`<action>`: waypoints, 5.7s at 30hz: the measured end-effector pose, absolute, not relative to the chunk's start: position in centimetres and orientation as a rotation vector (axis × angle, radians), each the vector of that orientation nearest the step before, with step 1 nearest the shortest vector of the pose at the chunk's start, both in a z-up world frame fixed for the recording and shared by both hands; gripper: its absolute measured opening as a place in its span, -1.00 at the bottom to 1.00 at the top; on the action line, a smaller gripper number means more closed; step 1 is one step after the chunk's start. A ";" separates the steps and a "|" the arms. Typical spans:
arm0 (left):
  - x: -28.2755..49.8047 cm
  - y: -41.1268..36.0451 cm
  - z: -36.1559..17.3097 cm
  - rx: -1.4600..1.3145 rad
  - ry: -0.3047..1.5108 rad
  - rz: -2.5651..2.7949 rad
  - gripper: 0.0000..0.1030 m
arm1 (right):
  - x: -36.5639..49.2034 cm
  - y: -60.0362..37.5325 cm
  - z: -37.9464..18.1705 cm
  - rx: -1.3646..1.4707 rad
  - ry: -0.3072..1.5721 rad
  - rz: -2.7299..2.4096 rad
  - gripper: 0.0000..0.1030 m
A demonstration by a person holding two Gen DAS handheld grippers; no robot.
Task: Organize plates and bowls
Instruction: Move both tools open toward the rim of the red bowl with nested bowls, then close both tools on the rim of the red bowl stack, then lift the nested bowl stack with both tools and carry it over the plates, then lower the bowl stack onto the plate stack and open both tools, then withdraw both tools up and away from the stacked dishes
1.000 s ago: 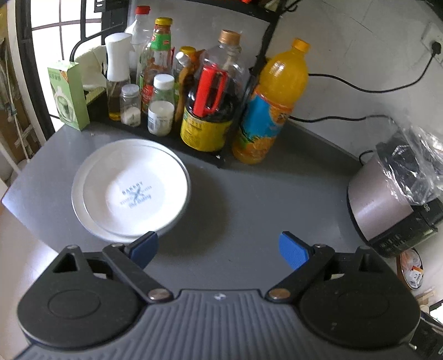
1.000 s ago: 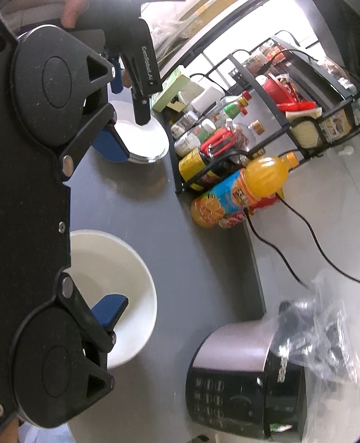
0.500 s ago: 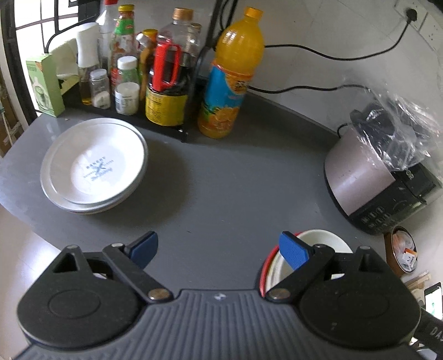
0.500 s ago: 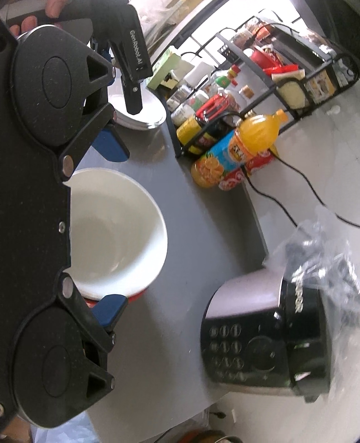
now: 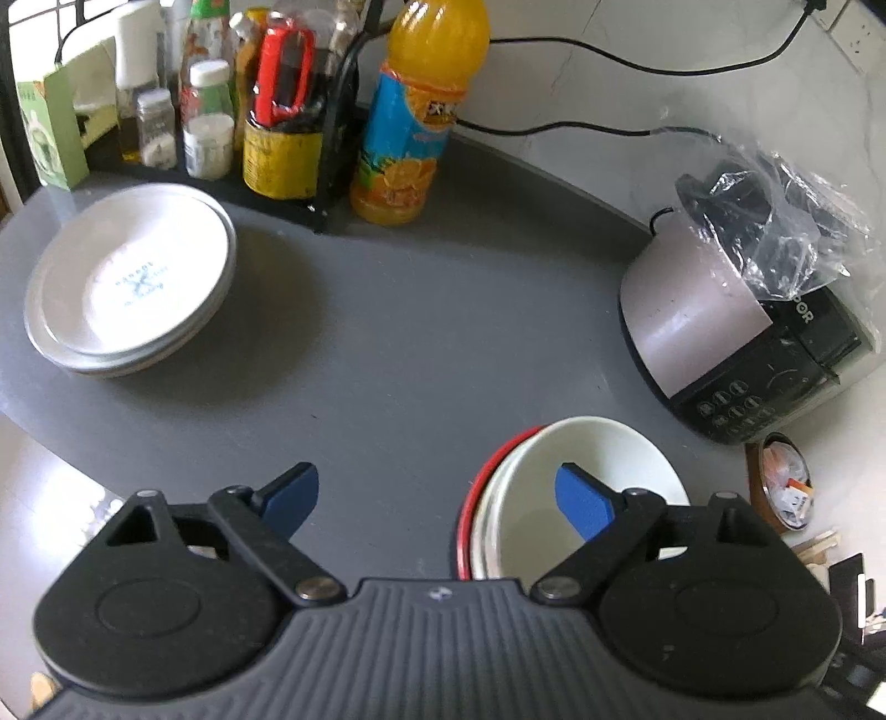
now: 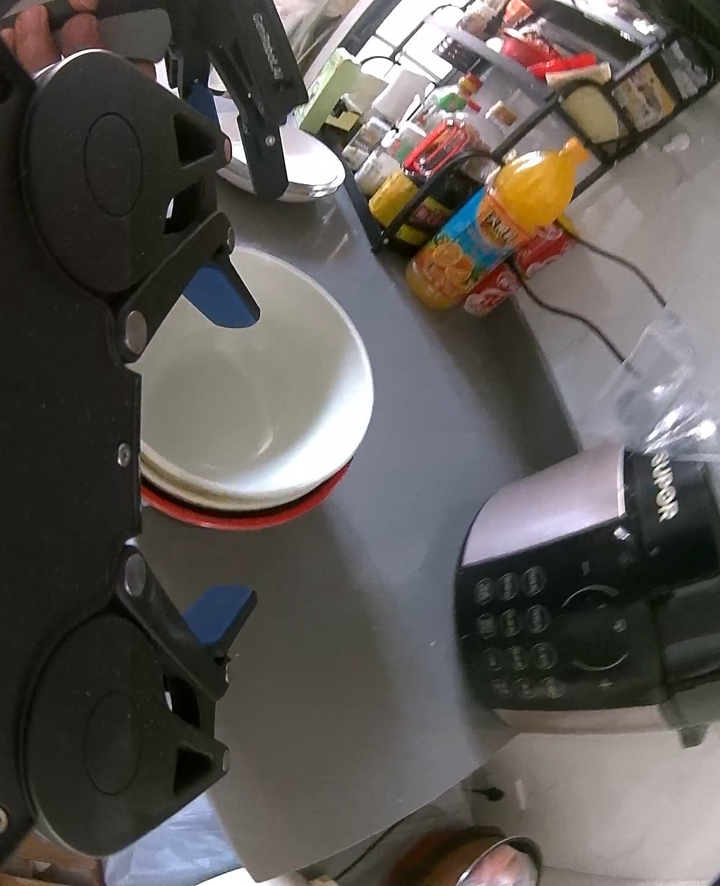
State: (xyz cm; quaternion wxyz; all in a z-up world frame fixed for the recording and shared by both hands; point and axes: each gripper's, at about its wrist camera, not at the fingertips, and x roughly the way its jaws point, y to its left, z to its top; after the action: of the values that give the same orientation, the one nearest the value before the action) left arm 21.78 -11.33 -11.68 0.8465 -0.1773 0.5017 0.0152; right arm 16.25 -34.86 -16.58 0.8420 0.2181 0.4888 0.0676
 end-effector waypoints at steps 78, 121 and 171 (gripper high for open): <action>27.0 7.3 -11.3 -0.669 1.166 -0.009 -0.32 | 24.3 -18.0 -16.6 0.530 1.176 0.299 -0.39; 34.7 25.6 -15.3 -0.752 1.207 0.040 -0.32 | 32.5 -0.6 -19.7 0.501 1.301 0.302 -0.39; 34.3 22.4 -10.0 -0.300 1.004 0.061 0.82 | 28.9 -6.1 -13.8 0.393 1.025 0.252 0.93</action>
State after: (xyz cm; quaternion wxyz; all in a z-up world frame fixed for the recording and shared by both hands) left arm 34.32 22.41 -9.99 0.8655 -0.1434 0.4791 0.0291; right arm 28.93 -6.12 -13.84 0.8457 0.1863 0.4856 0.1193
